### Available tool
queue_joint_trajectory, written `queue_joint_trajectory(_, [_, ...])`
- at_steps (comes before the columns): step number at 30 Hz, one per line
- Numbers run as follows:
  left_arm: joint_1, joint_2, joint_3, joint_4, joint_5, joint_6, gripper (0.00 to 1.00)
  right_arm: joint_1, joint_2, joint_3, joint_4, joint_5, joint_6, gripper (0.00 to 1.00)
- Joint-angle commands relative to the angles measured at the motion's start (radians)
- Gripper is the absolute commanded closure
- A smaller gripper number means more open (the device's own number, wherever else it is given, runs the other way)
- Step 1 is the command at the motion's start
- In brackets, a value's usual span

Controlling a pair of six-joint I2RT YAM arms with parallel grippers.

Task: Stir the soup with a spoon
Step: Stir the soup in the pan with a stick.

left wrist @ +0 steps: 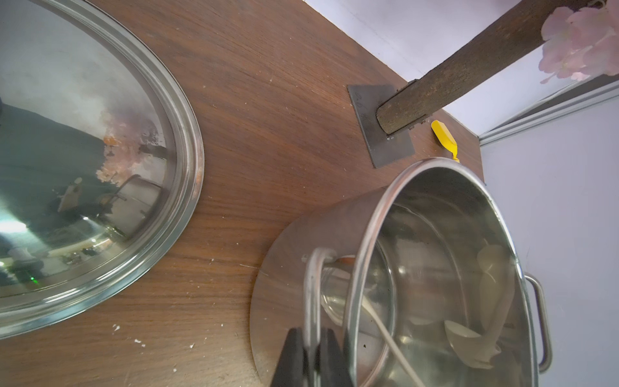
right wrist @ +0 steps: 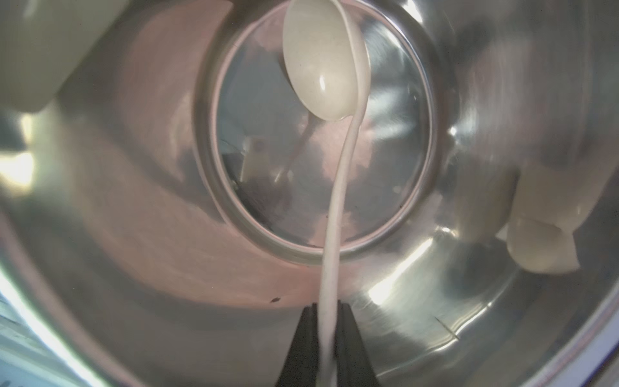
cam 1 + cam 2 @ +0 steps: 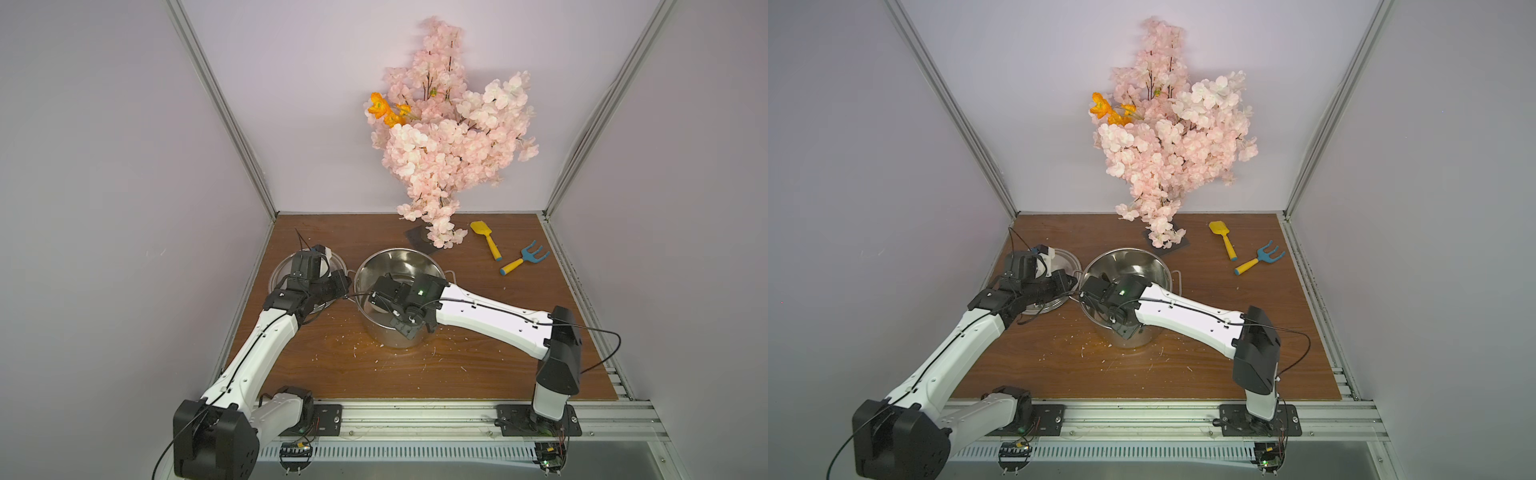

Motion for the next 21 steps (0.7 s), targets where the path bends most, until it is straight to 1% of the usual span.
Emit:
queue_joint_trajectory(1, [-0.014,-0.012,-0.001,-0.001,0.019,0.034,1.0,-0.042,-0.045,-0.081,-0.024,0.016,0.045,1.0])
queue_joint_trajectory(6, [-0.014,-0.013,-0.002,0.0,0.018,0.039,1.0,-0.115,-0.045,-0.074,0.01,0.037,0.032,1.0])
queue_joint_trajectory(8, [-0.014,-0.01,-0.004,0.0,0.021,0.037,1.0,-0.136,-0.02,-0.037,0.019,0.039,0.025,1.0])
queue_joint_trajectory(12, [-0.018,-0.006,-0.008,-0.001,0.022,0.035,1.0,-0.141,0.051,0.073,0.023,0.025,0.009,1.0])
queue_joint_trajectory(15, [-0.022,-0.004,-0.007,0.0,0.02,0.035,1.0,-0.131,0.106,0.151,0.02,-0.005,0.009,1.0])
queue_joint_trajectory(17, [-0.022,-0.002,-0.008,-0.001,0.02,0.036,1.0,-0.106,0.127,0.191,0.02,-0.017,0.007,1.0])
queue_joint_trajectory(21, [-0.022,0.0,-0.007,0.0,0.017,0.038,1.0,-0.048,0.133,0.214,0.02,-0.049,0.005,1.0])
